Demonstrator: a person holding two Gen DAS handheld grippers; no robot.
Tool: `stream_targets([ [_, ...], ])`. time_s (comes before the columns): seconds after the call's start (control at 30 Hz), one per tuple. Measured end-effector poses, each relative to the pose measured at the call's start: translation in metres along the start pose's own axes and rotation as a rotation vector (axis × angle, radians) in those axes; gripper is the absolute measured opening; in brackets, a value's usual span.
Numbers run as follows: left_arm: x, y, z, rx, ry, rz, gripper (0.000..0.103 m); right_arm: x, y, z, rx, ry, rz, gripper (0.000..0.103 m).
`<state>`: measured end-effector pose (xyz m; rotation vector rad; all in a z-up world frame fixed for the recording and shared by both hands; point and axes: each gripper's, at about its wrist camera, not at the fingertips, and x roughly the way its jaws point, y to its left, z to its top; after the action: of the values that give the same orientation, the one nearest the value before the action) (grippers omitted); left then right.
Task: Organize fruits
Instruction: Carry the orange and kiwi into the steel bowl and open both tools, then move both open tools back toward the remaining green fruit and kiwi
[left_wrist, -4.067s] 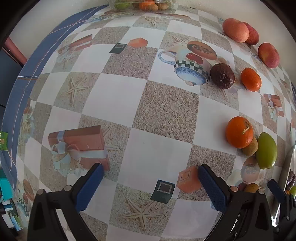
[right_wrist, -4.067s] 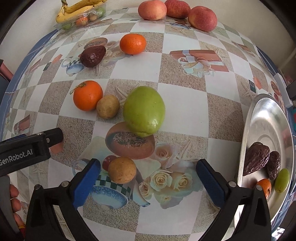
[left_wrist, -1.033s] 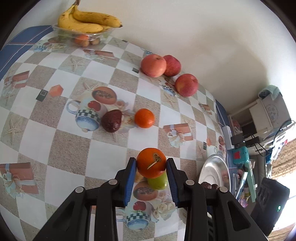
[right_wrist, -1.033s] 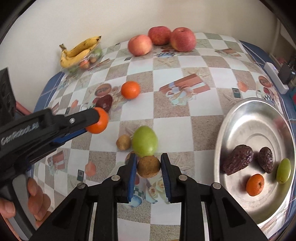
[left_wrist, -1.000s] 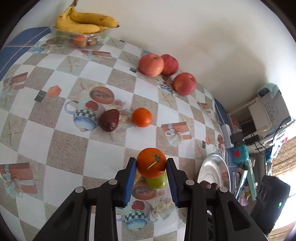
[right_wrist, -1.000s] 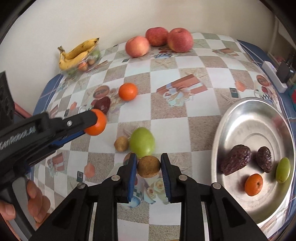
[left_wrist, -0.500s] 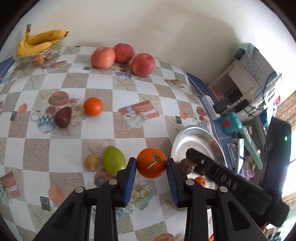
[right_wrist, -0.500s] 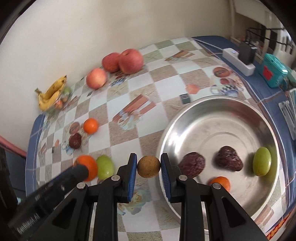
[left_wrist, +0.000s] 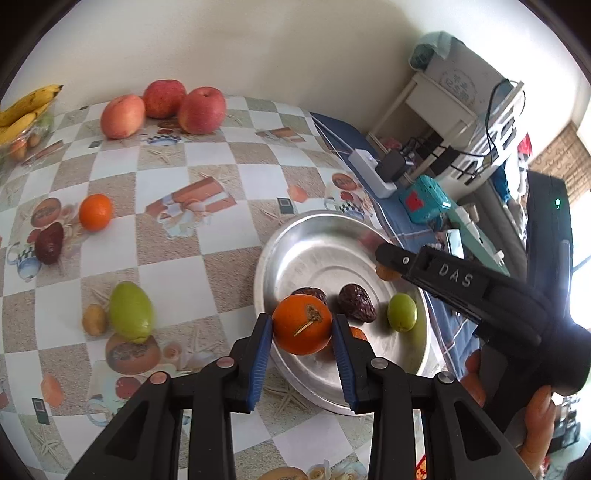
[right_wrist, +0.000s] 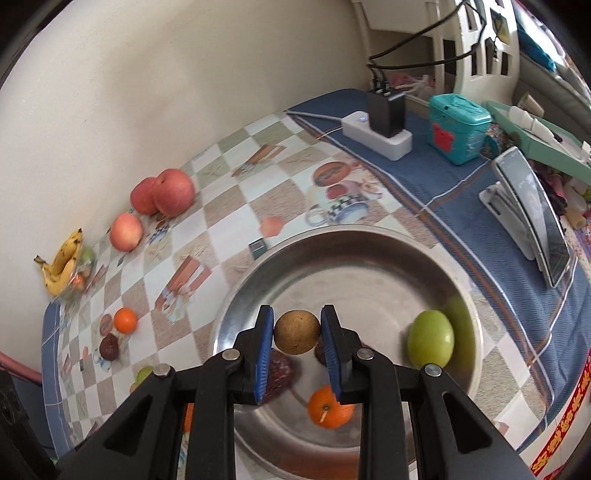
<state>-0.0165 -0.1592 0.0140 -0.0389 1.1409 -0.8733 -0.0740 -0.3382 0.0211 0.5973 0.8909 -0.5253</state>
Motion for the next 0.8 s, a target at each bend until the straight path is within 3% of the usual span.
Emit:
stream_targets([
  [0.37, 0.009, -0.015, -0.004, 0.062, 0.018, 0.020, 0.038, -0.004, -0.013, 0.004, 0.034, -0.019, -0.030, 0.030],
  [0.5, 0.010, -0.017, -0.004, 0.071, 0.029, 0.037, 0.062, -0.005, -0.010, 0.003, 0.021, -0.024, -0.042, 0.040],
  [0.63, 0.015, -0.013, -0.005, 0.051, 0.069, 0.068, 0.066, -0.006, -0.008, 0.003, 0.014, -0.030, -0.045, 0.040],
  [0.8, 0.015, -0.001, -0.003, 0.012, 0.065, 0.119, 0.080, -0.003, -0.007, 0.001, 0.008, -0.015, -0.044, 0.040],
])
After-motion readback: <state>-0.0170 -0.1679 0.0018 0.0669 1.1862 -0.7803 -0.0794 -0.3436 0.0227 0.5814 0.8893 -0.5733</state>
